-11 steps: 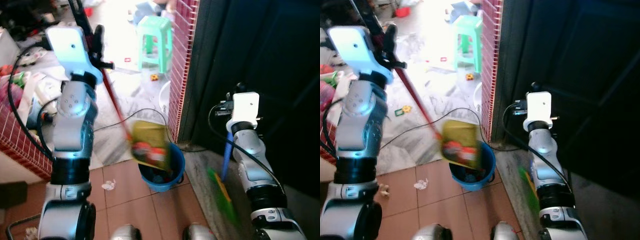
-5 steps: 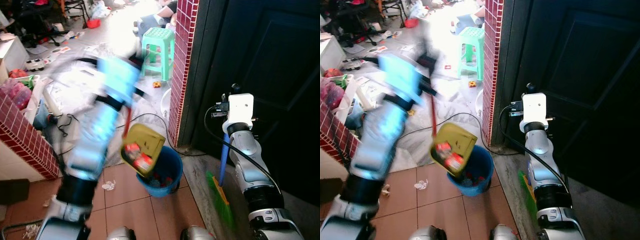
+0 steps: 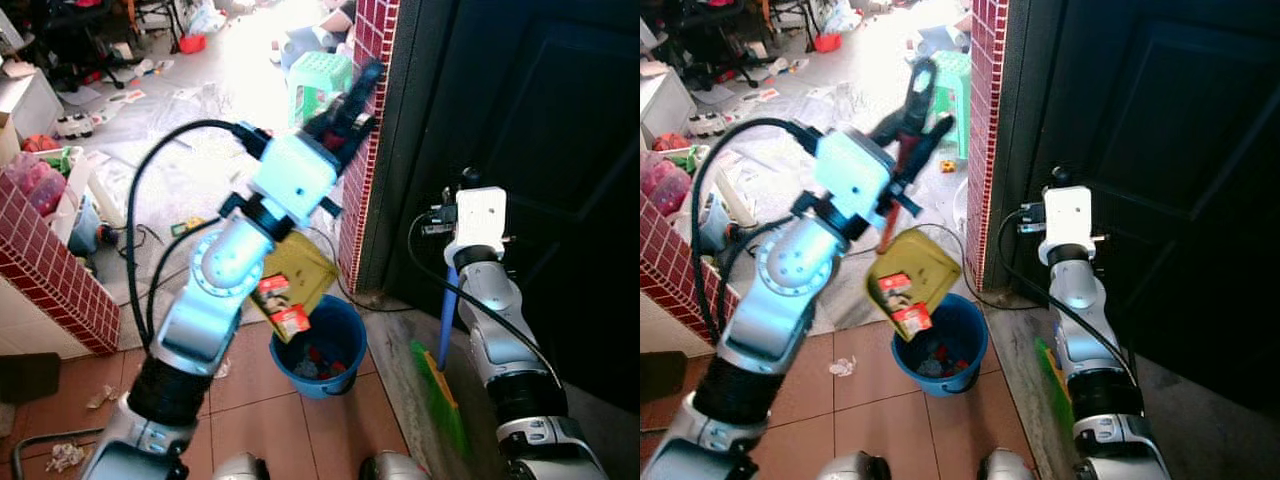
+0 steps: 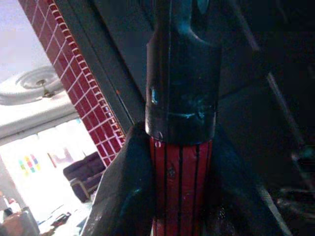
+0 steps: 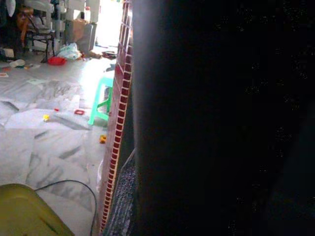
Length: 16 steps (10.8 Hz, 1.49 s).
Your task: Sweep floor
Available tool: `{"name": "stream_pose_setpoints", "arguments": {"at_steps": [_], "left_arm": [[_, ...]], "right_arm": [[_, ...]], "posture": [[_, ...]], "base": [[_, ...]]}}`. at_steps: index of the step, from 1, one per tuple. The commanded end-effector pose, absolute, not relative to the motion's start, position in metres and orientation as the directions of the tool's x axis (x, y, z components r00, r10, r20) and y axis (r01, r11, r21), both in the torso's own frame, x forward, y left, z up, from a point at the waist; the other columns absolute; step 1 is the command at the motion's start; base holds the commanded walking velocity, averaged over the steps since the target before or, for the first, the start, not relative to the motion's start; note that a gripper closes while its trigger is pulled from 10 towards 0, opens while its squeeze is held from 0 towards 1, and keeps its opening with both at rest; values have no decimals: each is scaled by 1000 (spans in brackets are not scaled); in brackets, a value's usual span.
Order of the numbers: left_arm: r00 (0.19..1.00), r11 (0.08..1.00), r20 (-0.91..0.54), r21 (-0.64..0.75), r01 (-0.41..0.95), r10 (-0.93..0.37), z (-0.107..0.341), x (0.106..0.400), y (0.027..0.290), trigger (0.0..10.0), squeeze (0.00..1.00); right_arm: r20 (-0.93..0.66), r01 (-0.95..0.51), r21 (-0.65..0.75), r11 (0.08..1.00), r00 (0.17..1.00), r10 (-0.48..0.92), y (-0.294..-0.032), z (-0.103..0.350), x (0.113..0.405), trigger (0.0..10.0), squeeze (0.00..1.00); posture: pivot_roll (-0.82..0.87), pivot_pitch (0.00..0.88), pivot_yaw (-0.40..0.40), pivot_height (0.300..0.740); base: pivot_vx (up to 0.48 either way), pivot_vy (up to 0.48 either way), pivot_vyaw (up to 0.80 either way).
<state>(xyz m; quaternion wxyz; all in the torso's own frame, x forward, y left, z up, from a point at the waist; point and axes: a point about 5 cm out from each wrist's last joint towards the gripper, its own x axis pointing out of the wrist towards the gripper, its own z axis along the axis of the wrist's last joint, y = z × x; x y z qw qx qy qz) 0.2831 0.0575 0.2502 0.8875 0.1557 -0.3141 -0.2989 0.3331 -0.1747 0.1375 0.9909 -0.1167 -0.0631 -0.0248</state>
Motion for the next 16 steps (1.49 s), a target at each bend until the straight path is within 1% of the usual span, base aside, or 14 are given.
{"name": "stream_pose_setpoints", "arguments": {"at_steps": [1, 2, 3, 5, 6, 7, 9, 10, 13, 14, 15, 16], "left_arm": [[568, 769, 523, 491, 409, -636, 266, 274, 56, 10000, 0], [623, 823, 539, 355, 443, -567, 267, 278, 58, 10000, 0], [613, 807, 524, 385, 448, -590, 265, 277, 56, 10000, 0], [614, 805, 520, 394, 445, -594, 263, 277, 56, 10000, 0], [628, 818, 524, 367, 443, -575, 264, 279, 57, 10000, 0], [621, 809, 519, 390, 440, -588, 264, 278, 57, 10000, 0], [623, 817, 528, 384, 431, -577, 265, 276, 57, 10000, 0], [603, 810, 544, 452, 375, -583, 267, 275, 57, 10000, 0], [659, 838, 519, 373, 398, -544, 260, 281, 61, 10000, 0], [692, 854, 501, 288, 432, -519, 255, 284, 62, 10000, 0], [683, 836, 484, 364, 412, -547, 250, 284, 61, 10000, 0], [619, 769, 474, 504, 392, -626, 248, 278, 55, 10000, 0]], "right_arm": [[165, 58, -236, 970, 986, -19, -172, 146, 337, 10000, 0], [162, 57, -236, 970, 987, -19, -172, 145, 337, 10000, 0], [161, 56, -236, 970, 987, -18, -172, 145, 337, 10000, 0], [160, 55, -237, 970, 987, -17, -172, 145, 337, 10000, 0], [160, 56, -238, 970, 987, -17, -172, 145, 338, 10000, 0], [161, 55, -238, 970, 987, -17, -172, 145, 338, 10000, 0], [163, 54, -238, 970, 987, -16, -172, 145, 338, 10000, 0], [162, 54, -237, 970, 987, -15, -171, 145, 338, 10000, 0], [161, 52, -239, 970, 987, -13, -171, 144, 339, 10000, 0], [161, 52, -239, 970, 987, -13, -171, 144, 339, 10000, 0], [161, 51, -239, 970, 987, -12, -171, 144, 339, 10000, 0], [161, 51, -240, 970, 987, -12, -171, 144, 339, 10000, 0]], "posture": [[-86, 26, 22, 740], [-86, 26, 22, 740], [-86, 27, 23, 740], [-88, 27, 22, 740], [-86, 26, 21, 740], [-87, 25, 21, 740], [-85, 24, 20, 740], [-86, 24, 21, 740], [-85, 22, 21, 740], [-86, 21, 21, 740], [-86, 21, 21, 740], [-85, 15, 20, 740]], "base": [[0, 0, 0], [0, 0, 0], [0, 0, 0], [0, 0, 0], [0, 0, 0], [0, 0, 0], [0, 0, 0], [0, 0, 0], [0, 0, 0], [0, 0, 0], [0, 0, 0], [0, 0, 0]]}}
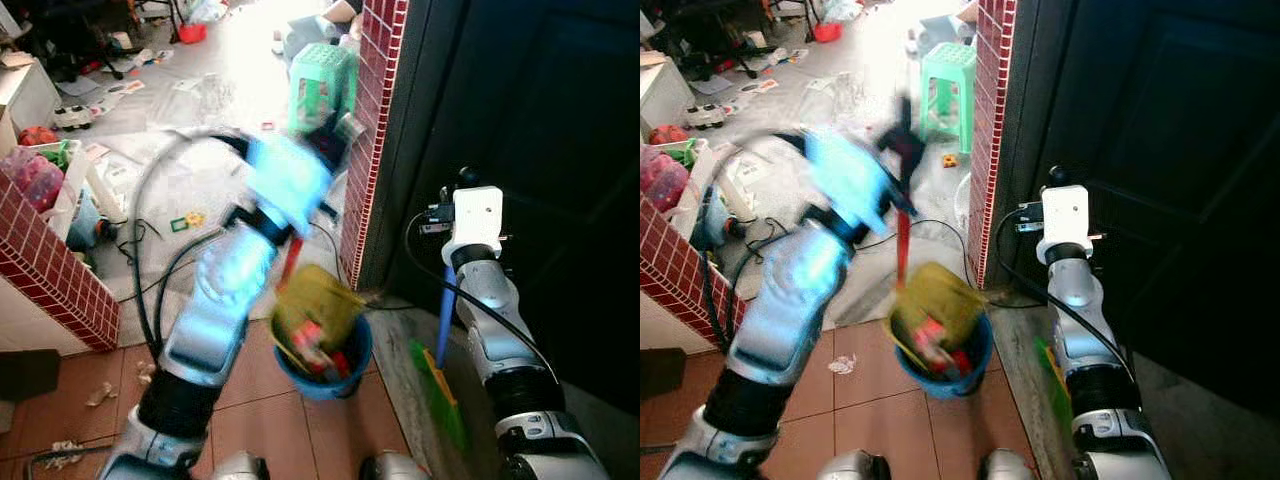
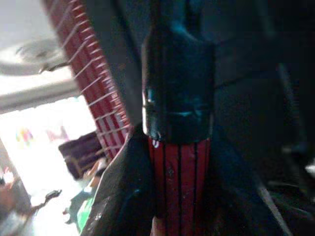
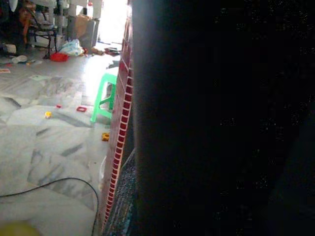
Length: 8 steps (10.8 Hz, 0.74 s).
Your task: Sweep floor
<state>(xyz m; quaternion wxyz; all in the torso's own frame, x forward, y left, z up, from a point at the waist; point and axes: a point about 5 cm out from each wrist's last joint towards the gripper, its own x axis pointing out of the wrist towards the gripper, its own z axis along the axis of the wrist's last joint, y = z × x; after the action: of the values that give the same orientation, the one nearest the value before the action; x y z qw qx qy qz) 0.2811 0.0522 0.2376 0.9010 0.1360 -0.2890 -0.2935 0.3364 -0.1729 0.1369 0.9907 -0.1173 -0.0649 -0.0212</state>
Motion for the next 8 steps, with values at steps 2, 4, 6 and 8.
{"name": "stream_pose_setpoints", "arguments": {"at_steps": [2, 4, 6, 8], "left_arm": [[633, 797, 494, 457, 394, -596, 250, 279, 54, 10000, 0], [663, 843, 522, 376, 386, -537, 257, 283, 58, 10000, 0], [682, 908, 600, 307, 285, -417, 278, 290, 75, 10000, 0], [689, 977, 694, 189, 102, -207, 314, 298, 113, 10000, 0]], "right_arm": [[162, 50, -241, 969, 987, -11, -170, 144, 340, 10000, 0], [164, 49, -240, 969, 986, -9, -169, 145, 342, 10000, 0], [163, 50, -238, 970, 986, -11, -169, 143, 342, 10000, 0], [127, 41, -247, 968, 992, -9, -170, 135, 340, 10000, 0]], "posture": [[-83, 9, 20, 740], [-80, 0, 21, 740], [-73, 0, 22, 740], [-62, 0, 16, 740]], "base": [[0, 0, 0], [0, 0, 0], [0, 0, 0], [0, 0, 0]]}}
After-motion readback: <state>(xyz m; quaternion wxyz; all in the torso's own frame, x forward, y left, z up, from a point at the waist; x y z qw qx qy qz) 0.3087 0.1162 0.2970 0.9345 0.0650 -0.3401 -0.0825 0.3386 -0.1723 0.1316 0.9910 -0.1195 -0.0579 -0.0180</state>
